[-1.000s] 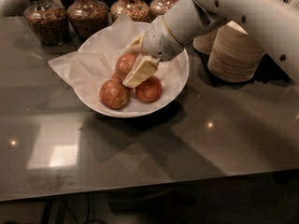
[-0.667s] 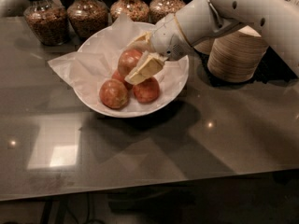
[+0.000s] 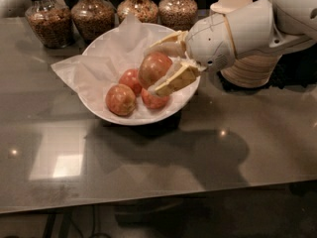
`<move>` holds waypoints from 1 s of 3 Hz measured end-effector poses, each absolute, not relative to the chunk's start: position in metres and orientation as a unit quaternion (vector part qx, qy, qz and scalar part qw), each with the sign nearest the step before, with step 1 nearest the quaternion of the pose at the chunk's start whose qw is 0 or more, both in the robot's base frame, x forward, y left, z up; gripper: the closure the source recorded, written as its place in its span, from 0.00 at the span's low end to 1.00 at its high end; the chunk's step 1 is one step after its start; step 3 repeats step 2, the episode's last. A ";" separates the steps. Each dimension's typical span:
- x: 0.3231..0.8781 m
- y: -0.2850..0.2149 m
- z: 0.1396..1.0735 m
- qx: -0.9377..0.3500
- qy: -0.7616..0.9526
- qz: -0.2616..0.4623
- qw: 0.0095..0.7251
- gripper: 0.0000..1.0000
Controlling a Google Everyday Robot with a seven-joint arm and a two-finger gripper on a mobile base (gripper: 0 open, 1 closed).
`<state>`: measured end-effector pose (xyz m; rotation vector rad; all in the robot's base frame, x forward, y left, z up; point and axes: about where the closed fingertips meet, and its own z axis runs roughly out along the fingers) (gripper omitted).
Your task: Pick apple from white bowl
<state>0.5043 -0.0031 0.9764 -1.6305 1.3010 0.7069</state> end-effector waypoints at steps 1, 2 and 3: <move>0.484 -0.007 0.997 -0.660 0.511 0.292 0.467 1.00; 0.483 -0.008 0.997 -0.659 0.511 0.292 0.468 1.00; 0.483 -0.008 0.997 -0.659 0.511 0.292 0.468 1.00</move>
Offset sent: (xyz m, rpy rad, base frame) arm -0.0182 -0.0038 0.0183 0.0311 -0.0204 0.0163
